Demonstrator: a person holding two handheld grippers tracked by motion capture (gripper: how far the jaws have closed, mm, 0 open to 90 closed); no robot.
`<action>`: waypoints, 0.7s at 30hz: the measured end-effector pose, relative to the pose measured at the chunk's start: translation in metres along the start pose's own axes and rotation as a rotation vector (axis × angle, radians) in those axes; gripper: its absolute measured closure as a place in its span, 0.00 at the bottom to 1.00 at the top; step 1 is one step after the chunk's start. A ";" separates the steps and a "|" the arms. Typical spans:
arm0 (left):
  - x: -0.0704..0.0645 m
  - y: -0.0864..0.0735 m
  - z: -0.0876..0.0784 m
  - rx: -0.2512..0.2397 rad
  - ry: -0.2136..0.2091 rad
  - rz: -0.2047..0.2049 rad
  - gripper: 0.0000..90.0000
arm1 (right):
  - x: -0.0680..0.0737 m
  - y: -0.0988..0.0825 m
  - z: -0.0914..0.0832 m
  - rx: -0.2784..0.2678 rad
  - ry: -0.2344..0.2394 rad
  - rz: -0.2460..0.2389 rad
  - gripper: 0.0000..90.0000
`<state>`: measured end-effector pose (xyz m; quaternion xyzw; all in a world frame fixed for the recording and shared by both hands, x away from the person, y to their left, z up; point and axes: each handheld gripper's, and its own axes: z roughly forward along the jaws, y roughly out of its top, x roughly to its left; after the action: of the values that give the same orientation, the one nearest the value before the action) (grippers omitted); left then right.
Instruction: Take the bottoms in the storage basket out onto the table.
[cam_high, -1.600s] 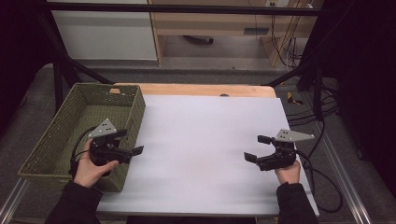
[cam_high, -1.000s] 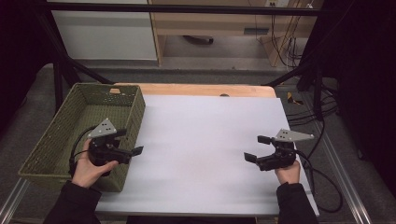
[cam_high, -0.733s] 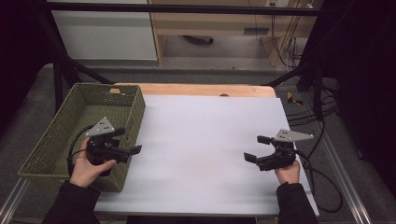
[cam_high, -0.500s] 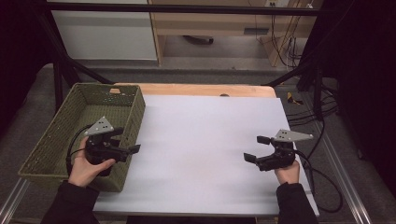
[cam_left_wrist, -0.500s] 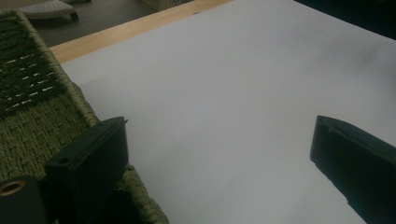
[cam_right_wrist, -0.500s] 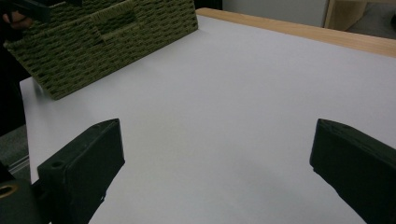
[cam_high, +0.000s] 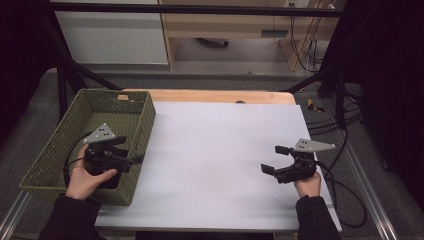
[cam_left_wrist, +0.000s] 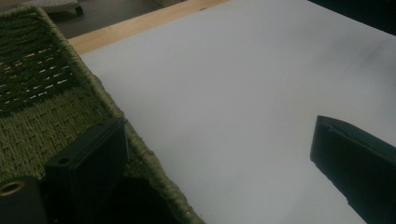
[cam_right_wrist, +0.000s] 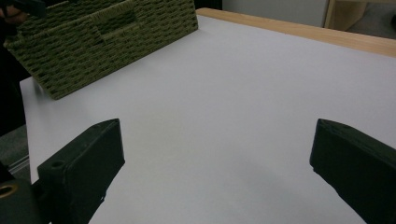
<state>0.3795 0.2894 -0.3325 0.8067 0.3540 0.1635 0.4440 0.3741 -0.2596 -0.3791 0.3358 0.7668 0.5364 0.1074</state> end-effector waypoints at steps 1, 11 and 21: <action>0.001 0.000 -0.001 0.004 0.000 -0.004 0.05 | 0.000 0.000 0.000 0.001 -0.002 0.002 0.04; 0.013 -0.004 -0.013 0.042 0.026 -0.038 0.04 | 0.000 0.000 0.001 0.006 0.000 0.000 0.04; 0.026 -0.011 -0.026 0.083 0.085 -0.056 0.04 | 0.000 0.000 0.000 0.007 -0.003 0.001 0.04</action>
<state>0.3775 0.3273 -0.3283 0.8065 0.4013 0.1702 0.3993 0.3742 -0.2592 -0.3793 0.3374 0.7683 0.5333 0.1068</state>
